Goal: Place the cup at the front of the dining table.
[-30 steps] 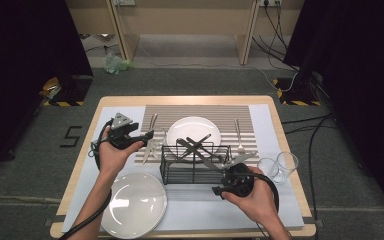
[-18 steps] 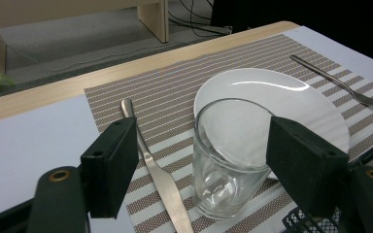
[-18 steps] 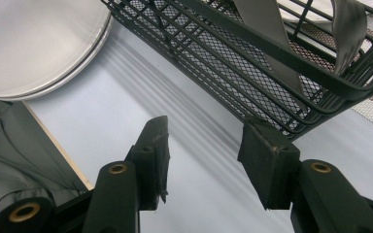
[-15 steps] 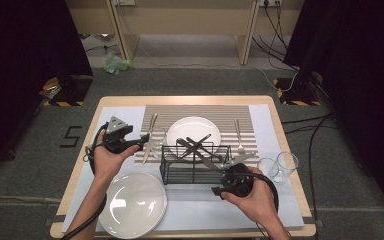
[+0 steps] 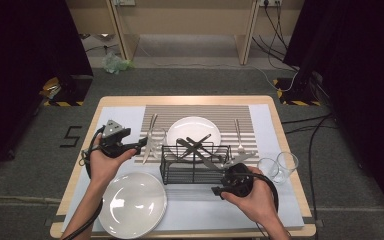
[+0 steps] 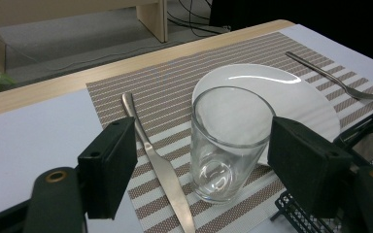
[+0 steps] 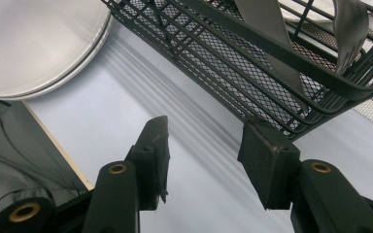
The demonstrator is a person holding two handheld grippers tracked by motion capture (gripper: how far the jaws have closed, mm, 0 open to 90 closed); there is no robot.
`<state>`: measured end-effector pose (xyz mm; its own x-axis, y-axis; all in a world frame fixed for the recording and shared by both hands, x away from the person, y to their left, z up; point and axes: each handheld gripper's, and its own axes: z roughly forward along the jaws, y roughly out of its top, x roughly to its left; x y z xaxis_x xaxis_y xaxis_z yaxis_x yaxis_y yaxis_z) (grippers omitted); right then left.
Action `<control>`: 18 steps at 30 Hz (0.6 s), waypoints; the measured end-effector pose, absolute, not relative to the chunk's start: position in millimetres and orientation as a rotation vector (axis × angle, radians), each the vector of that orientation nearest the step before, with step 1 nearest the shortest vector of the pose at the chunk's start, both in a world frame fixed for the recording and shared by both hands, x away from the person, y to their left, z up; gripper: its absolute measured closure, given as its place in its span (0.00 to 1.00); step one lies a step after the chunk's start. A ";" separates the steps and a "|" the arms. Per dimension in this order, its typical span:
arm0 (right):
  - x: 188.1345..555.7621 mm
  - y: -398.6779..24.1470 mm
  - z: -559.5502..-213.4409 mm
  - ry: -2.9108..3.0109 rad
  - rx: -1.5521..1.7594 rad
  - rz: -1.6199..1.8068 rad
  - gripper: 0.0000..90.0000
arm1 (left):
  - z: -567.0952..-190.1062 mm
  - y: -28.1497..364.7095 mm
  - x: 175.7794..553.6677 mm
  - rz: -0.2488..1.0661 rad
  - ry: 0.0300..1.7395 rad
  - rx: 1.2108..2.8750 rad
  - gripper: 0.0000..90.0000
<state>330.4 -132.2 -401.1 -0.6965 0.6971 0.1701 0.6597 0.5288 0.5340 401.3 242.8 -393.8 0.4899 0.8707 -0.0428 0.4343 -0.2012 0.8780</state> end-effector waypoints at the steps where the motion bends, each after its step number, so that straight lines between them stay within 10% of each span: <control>1: 330.3 -132.2 -401.0 2.690 1.196 0.897 0.59 | -393.9 243.8 400.7 0.599 1.096 1.821 0.28; 18: 330.3 -132.5 -400.9 2.689 1.194 0.894 0.59 | -397.4 256.9 387.6 0.584 1.111 1.796 0.28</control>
